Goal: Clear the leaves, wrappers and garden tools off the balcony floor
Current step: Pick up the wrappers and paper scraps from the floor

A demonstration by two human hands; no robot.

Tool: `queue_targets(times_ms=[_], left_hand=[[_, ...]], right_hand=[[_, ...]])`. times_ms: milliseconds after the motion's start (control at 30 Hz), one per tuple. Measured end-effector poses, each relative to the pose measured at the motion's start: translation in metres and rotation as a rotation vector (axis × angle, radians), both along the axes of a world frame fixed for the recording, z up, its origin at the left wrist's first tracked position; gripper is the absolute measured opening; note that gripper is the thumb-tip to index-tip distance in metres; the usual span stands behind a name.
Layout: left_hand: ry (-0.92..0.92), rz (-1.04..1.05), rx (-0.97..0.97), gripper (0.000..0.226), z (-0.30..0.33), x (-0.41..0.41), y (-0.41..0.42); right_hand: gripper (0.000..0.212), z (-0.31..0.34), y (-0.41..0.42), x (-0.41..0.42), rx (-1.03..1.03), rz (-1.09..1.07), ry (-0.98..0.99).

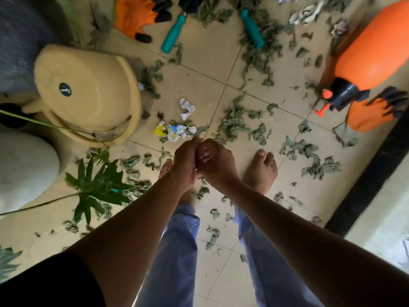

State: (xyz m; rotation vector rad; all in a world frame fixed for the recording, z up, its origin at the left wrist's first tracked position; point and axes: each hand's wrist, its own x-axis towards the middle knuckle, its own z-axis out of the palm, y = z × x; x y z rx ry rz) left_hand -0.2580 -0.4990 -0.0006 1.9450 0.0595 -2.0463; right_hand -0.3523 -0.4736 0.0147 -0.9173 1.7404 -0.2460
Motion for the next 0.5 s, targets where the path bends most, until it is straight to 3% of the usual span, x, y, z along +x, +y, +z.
queue_targets(times_ms=[133,233,333,500], left_hand=[[-0.122,-0.11,-0.043,0.018,-0.007,0.039,0.013],[-0.211,0.014,-0.007,0.011,-0.013,0.06,0.019],[-0.286,-0.013,0.038,0.013,-0.018,0.08,0.029],[-0.26,-0.054,-0.017,0.024,-0.023,0.107,0.045]], right_hand=[[0.012,-0.015,-0.007,0.023,-0.007,-0.027,0.064],[0.024,-0.036,-0.015,0.032,-0.093,0.018,0.227],[0.033,-0.065,-0.03,0.041,-0.133,0.172,0.305],[0.039,-0.111,-0.057,0.067,-0.199,0.513,0.326]])
